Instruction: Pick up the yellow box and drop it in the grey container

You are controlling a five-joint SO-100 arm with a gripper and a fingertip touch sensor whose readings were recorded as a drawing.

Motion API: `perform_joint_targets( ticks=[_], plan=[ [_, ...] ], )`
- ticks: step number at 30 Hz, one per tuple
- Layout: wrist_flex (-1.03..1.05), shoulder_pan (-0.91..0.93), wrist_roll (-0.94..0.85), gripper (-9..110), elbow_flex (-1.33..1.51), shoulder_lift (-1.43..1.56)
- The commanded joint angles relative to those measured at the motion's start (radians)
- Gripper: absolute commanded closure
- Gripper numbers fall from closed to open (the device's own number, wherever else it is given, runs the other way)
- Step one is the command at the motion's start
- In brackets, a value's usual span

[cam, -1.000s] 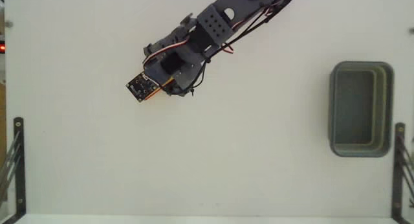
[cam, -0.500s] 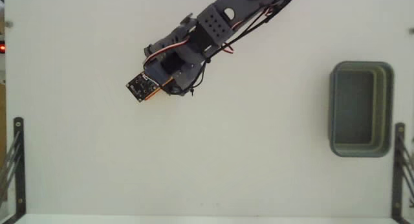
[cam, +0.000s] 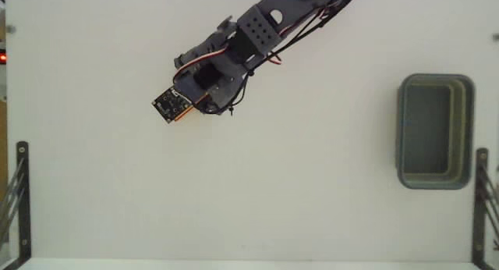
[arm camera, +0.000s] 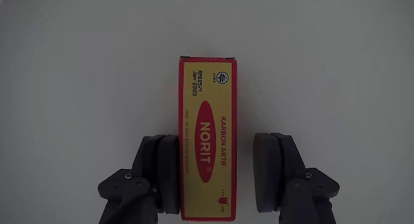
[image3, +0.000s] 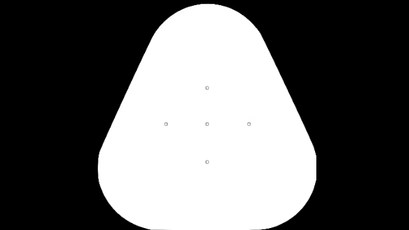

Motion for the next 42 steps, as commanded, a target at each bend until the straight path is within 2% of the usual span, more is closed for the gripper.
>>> perform_joint_targets(
  ticks=[1,42],
  plan=[
    [-0.016,0.008,0.005,37,0.001,0.025],
    [-0.016,0.008,0.005,47,0.001,0.025]
  ],
)
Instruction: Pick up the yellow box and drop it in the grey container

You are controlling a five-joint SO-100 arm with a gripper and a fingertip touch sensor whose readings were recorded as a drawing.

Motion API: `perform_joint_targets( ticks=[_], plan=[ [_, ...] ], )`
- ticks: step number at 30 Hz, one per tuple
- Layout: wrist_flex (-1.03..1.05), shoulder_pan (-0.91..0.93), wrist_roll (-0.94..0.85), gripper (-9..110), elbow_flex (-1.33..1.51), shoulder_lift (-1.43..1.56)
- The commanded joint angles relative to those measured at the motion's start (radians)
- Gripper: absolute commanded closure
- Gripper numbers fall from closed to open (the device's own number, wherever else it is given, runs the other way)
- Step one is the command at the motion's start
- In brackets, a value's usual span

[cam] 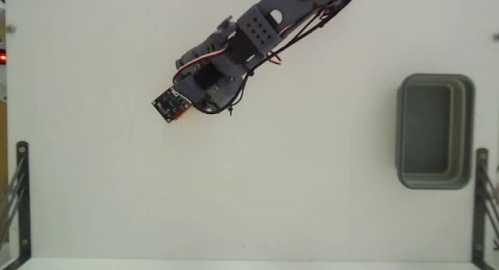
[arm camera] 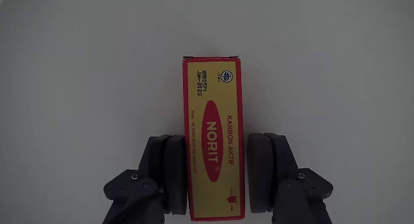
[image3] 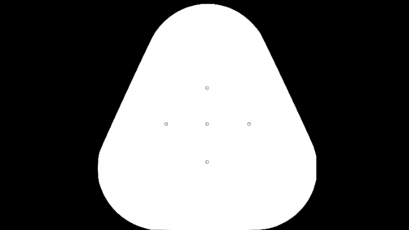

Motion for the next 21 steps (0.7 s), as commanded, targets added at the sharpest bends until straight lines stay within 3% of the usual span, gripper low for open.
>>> perform_joint_targets(
  ticks=[1,21],
  plan=[
    [-0.016,0.008,0.005,47,0.001,0.025],
    [-0.016,0.008,0.005,52,0.001,0.025]
  ],
)
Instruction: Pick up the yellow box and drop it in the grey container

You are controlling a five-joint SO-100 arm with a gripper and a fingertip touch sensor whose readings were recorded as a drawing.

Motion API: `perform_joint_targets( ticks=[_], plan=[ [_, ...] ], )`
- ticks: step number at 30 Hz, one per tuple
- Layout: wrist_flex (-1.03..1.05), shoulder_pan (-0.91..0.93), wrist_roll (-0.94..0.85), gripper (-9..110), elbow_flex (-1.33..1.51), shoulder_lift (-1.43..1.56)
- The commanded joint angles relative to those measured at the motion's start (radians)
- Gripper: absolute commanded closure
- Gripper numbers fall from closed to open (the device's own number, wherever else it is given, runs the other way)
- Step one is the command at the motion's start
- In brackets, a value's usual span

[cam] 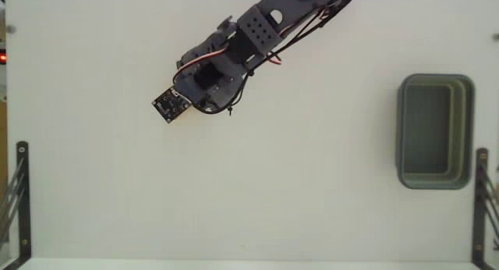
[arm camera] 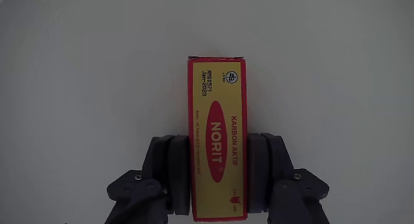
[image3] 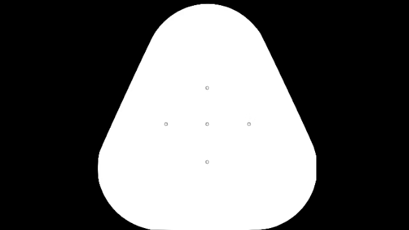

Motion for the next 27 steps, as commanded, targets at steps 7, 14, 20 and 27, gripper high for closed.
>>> perform_joint_targets(
  ticks=[7,14,20,27],
  plan=[
    [-0.016,0.008,0.005,54,0.001,0.025],
    [-0.016,0.008,0.005,56,0.001,0.025],
    [-0.016,0.008,0.005,57,0.001,0.025],
    [-0.016,0.008,0.005,59,0.001,0.025]
  ],
)
